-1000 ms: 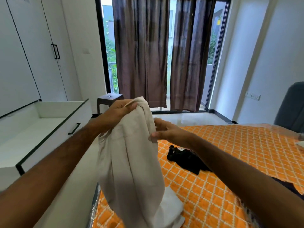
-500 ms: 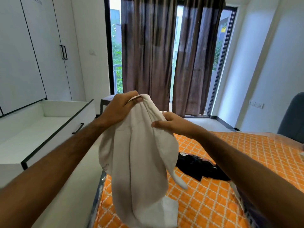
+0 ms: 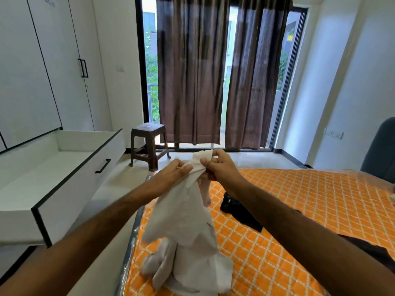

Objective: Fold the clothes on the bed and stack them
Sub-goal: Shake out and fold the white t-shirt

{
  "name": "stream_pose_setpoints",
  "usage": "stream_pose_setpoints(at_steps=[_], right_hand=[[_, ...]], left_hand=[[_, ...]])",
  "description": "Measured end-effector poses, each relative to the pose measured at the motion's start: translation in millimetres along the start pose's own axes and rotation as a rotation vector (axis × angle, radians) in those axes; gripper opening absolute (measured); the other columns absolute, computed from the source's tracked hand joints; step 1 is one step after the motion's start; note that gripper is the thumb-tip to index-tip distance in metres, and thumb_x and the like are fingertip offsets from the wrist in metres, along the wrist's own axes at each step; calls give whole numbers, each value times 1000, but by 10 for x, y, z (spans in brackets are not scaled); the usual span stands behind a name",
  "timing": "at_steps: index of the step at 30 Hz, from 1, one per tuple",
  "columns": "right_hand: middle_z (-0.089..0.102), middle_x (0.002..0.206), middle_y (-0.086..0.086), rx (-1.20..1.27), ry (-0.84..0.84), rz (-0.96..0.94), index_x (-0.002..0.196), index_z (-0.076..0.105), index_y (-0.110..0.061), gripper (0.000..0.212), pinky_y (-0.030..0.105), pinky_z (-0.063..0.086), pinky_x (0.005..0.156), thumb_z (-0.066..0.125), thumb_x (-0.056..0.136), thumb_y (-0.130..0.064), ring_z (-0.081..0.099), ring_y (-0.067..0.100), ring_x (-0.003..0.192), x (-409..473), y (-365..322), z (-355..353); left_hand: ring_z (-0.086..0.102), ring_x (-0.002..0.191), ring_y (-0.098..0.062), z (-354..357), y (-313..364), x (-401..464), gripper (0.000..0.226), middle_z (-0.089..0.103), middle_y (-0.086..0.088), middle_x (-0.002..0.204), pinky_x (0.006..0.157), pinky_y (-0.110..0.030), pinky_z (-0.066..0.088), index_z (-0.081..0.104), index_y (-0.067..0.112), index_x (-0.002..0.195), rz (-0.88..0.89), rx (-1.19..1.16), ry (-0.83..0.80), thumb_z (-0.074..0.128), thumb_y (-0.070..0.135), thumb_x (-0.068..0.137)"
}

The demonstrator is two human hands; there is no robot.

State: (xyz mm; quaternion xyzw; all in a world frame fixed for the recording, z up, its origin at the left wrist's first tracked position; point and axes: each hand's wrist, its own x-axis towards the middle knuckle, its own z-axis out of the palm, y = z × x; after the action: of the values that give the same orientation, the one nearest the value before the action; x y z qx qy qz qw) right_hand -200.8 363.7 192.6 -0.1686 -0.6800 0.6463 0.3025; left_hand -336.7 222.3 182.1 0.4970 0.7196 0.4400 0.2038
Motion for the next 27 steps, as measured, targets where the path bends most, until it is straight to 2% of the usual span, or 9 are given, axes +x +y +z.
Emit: stream_pose_setpoints(at_steps=[4,8,12,16,18,20,22,24,27], right_hand=[[68,108,19,49,101,-2,119,46,-2,33,39,64,71,68,95,-6,74,26,92,-25,-10,-46],[67,106,19,7,173,5,110,48,-4,27,33,62,63,68,93,-2,73,24,83,-61,-42,-188],[70,97,28,-57,-44,210,96,51,-2,17,36,64,64,67,92,2,75,30,78,-161,-121,-398],[61,116,1,-644,-79,-93,117,55,-20,55,34,56,84,88,75,-36,63,19,105,-77,-214,-438],[58,127,-2,-546,-247,-107,121,61,-26,60,39,52,100,91,71,-38,57,16,120,-66,-341,-336],[65,125,10,-473,-374,-88,121,67,-15,50,48,52,103,88,76,-26,63,24,117,-57,-463,-277],[71,115,17,-466,-439,-100,117,68,-5,37,46,55,97,81,84,-14,68,21,105,-44,-594,-303],[69,98,15,-467,-450,-93,111,63,2,34,38,55,78,79,86,-15,66,19,90,-40,-692,-368],[57,89,11,-436,-462,-133,99,52,10,37,31,46,69,77,87,-13,57,20,84,-31,-765,-478]], left_hand=[[61,102,-6,45,-180,-60,57,63,13,113,84,-29,53,53,32,123,40,93,19,75,59,79],[57,70,4,-57,-134,-24,10,62,18,73,62,-14,40,64,30,84,157,1,157,71,32,90],[59,72,-3,-254,101,78,17,64,14,74,65,-21,41,69,26,81,385,183,187,63,34,95],[64,79,-6,-299,486,191,13,69,11,82,72,-18,45,71,28,88,494,334,14,63,31,97],[64,78,-6,-296,704,197,11,68,13,81,72,-17,45,69,34,88,552,310,-88,65,27,96],[66,83,-8,-311,880,191,5,71,7,89,73,-19,48,72,25,96,530,240,-179,70,25,91],[65,88,-5,-383,984,162,22,71,6,96,74,-16,49,70,21,103,460,238,-220,80,25,83],[62,88,-3,-445,945,164,36,67,12,95,73,-14,45,65,28,104,368,433,-202,87,30,75],[60,84,-9,-476,712,218,34,64,12,91,73,-23,41,68,25,105,270,718,-137,85,35,77]])
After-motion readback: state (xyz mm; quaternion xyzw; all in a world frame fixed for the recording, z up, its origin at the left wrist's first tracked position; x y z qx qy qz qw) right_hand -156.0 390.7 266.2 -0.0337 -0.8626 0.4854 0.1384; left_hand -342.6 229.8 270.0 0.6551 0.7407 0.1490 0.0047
